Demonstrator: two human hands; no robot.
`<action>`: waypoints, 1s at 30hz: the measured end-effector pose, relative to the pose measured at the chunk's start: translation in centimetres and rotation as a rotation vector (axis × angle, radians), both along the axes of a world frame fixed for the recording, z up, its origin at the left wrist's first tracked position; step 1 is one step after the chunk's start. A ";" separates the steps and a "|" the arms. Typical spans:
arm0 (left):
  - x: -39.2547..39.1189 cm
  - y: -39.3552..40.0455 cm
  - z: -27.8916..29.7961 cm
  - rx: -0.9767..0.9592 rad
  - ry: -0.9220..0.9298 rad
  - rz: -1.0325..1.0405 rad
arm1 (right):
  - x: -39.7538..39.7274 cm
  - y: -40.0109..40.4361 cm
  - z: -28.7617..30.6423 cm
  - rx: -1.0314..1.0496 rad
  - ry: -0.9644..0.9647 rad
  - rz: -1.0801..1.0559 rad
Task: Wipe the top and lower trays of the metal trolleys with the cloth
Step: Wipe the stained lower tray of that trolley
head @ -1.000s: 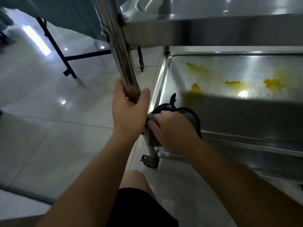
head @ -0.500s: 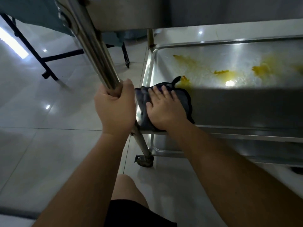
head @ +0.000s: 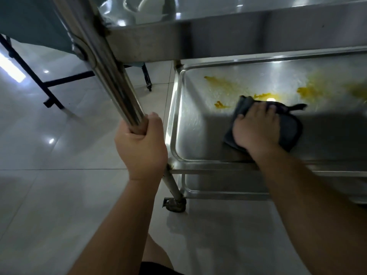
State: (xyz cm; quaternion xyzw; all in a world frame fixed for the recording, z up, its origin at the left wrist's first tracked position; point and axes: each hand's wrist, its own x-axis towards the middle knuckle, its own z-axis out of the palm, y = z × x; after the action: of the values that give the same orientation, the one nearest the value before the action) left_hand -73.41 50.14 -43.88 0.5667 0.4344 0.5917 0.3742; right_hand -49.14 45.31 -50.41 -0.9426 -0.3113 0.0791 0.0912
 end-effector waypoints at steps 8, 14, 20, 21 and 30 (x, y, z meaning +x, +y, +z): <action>-0.3 0.3 -0.2 0.051 0.016 -0.007 | -12.4 9.6 0.0 0.059 0.070 0.500; -0.3 -0.2 0.3 0.054 0.047 -0.017 | -8.7 7.2 -0.5 0.063 0.062 0.524; -0.2 -0.6 0.9 0.015 0.039 -0.023 | 5.7 -1.4 -0.4 0.002 -0.038 0.399; -0.2 -0.6 0.9 0.014 0.044 -0.020 | 8.1 -3.5 -0.3 0.012 -0.056 0.363; 0.0 -0.3 0.6 -0.009 -0.019 -0.007 | 12.6 -10.2 0.3 -0.070 0.047 0.001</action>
State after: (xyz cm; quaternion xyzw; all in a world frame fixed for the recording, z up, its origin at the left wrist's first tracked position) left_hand -73.37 49.83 -43.30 0.5609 0.4316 0.5936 0.3831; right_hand -36.54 35.14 -50.08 -0.9429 -0.3067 0.1123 0.0653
